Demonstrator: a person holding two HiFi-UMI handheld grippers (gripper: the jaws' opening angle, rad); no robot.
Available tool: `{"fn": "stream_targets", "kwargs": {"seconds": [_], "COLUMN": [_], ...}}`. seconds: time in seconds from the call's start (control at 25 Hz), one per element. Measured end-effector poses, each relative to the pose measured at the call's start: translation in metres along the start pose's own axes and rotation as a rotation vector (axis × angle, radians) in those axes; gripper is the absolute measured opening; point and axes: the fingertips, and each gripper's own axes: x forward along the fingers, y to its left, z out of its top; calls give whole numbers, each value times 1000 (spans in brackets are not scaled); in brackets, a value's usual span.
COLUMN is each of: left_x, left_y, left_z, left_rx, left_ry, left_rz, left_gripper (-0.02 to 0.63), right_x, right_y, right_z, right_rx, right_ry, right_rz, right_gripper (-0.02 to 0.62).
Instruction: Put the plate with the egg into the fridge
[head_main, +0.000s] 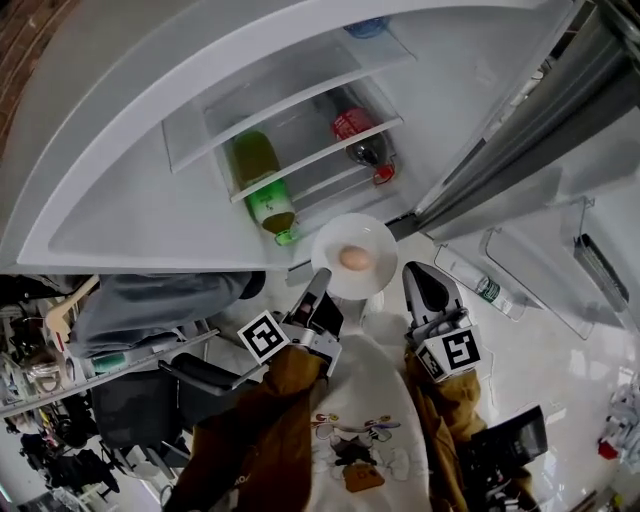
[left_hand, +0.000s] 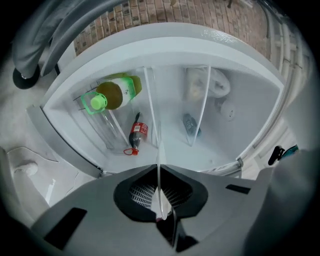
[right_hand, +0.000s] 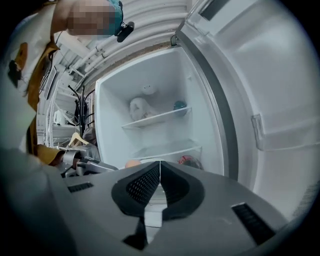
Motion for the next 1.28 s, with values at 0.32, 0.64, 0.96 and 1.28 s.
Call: {"fn": "stream_targets", "kwargs": {"seconds": [0.32,0.64,0.96,1.28], "left_x": [23,21,24,21], "left_y": [1,-4,-10,-23], "left_z": [4,19,24,22], "left_rx": [-14,-8,-7,-40], "left_ry": [-61,-110,-130,-137], "left_rz": [10,13,-22,-13], "left_gripper": [20,20,20,20], "right_x": [12,19,23,25], "right_y": [-16,-14,-12,-6], "right_z": [4,13,21,35], "right_rx": [1,-6,-46,-75], "right_ry": [-3,-19,-38,-53], "right_rz": [55,72,81,92], "right_gripper": [8,8,8,8]}}
